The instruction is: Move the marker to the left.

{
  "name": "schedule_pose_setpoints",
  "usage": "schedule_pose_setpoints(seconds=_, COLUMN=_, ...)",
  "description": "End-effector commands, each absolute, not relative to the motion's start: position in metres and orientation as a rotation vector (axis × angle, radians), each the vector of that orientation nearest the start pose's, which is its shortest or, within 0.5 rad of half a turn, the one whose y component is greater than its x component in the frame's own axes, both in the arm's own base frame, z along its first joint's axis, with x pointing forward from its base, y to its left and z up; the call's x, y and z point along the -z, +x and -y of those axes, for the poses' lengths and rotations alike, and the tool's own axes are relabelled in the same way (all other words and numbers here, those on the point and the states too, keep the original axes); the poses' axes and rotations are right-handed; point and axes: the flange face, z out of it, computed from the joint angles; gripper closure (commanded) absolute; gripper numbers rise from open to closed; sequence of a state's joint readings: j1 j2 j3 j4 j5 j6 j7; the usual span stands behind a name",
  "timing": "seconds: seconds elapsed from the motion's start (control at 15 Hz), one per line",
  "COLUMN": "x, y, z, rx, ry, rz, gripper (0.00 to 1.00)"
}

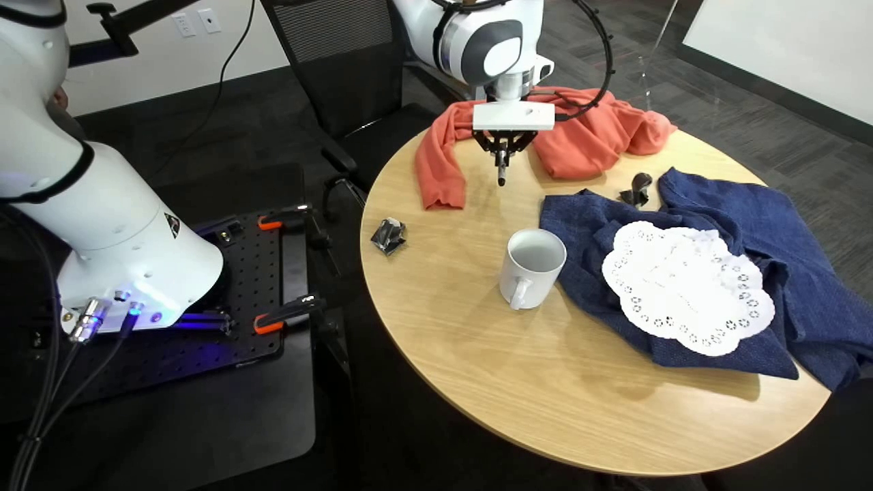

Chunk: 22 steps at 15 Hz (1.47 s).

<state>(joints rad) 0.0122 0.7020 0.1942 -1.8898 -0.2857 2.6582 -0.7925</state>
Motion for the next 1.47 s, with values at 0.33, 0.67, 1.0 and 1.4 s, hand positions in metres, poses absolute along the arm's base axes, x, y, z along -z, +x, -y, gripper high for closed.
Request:
schedule_pose_setpoints(seconds=0.33, x=-0.122, y=0.647, z=-0.168, rx=0.104, ry=-2.438, rz=2.091, gripper=0.95)
schedule_pose_setpoints(seconds=0.67, x=-0.107, y=0.649, z=-0.175, rx=0.11, ry=-2.395, rz=2.134, gripper=0.75)
schedule_pose_setpoints(seconds=1.0, x=-0.128, y=0.64, z=-0.181, rx=0.172, ry=-2.404, rz=2.137, gripper=0.27)
schedule_pose_setpoints(seconds=1.4, x=-0.176, y=0.629, z=-0.176, rx=0.282, ry=-2.434, rz=2.132, gripper=0.0)
